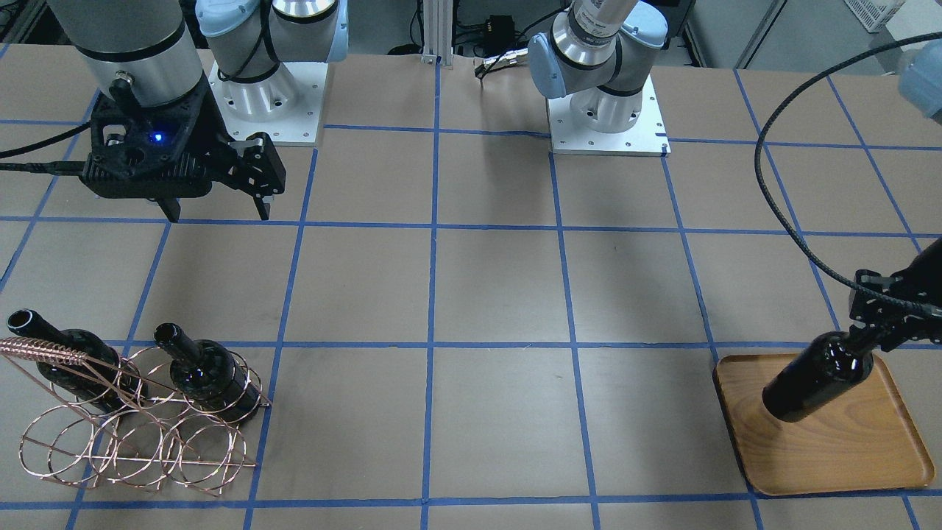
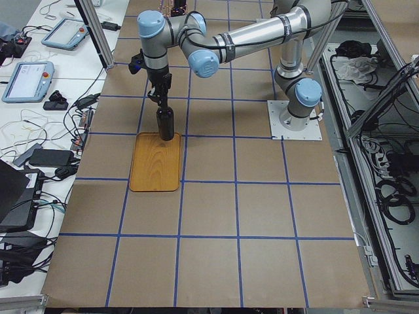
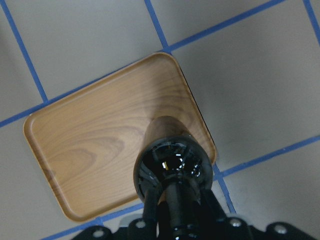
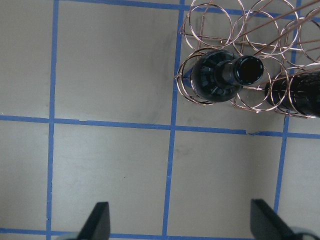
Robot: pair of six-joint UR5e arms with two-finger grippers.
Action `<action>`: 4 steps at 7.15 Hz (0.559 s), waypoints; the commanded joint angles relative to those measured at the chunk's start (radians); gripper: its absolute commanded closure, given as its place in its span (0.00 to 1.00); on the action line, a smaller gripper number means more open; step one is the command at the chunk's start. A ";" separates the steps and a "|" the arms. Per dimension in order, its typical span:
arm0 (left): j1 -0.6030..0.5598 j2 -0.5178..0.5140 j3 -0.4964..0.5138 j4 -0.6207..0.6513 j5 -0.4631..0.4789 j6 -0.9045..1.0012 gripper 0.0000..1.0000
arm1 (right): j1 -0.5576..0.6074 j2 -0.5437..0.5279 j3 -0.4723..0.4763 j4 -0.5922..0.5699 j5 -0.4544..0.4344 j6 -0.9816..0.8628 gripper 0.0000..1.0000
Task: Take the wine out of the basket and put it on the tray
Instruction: 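Lower the bottle upright onto the wooden tray with the left gripper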
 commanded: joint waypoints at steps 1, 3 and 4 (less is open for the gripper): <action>0.038 -0.045 0.001 0.046 -0.029 0.011 1.00 | -0.001 0.001 0.000 -0.001 -0.001 0.000 0.00; 0.038 -0.050 -0.002 0.032 0.020 -0.003 1.00 | -0.001 -0.001 0.000 0.001 -0.001 0.000 0.00; 0.039 -0.048 -0.008 0.032 0.023 -0.008 1.00 | 0.001 -0.001 0.000 0.004 -0.001 0.001 0.00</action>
